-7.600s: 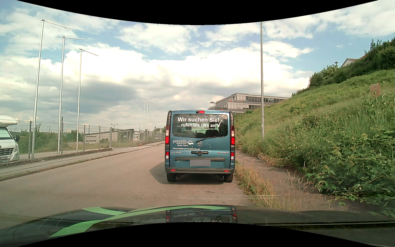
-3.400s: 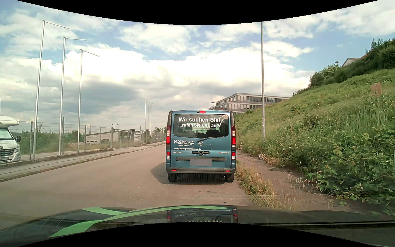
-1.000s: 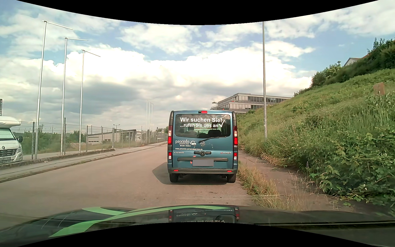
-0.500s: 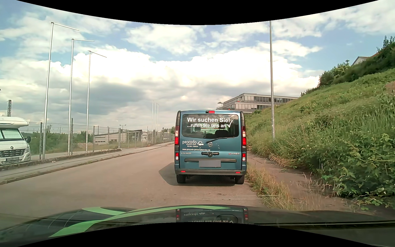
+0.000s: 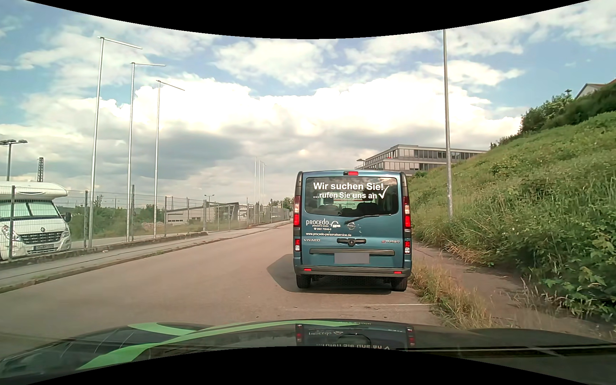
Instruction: Follow the waypoints while adhering to traffic rules and regulations
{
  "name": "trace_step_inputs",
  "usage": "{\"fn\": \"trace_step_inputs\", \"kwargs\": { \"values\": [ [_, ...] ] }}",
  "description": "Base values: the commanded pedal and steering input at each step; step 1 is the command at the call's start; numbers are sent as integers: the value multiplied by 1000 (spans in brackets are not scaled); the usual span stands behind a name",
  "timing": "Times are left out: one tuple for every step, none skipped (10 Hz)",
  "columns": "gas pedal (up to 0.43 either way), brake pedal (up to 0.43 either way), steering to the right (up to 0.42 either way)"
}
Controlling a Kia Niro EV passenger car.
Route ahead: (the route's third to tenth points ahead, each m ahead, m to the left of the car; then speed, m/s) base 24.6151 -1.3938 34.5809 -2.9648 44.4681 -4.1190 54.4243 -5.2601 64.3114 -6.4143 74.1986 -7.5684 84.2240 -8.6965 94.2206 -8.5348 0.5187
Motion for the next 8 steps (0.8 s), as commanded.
{"fn": "trace_step_inputs", "kwargs": {
  "values": [
    [0, 0, -972],
    [0, 0, -972],
    [0, 0, -972],
    [0, 0, -972],
    [0, 0, -971],
    [39, 0, -970],
    [67, 0, -970],
    [79, 0, -970]
  ]
}}
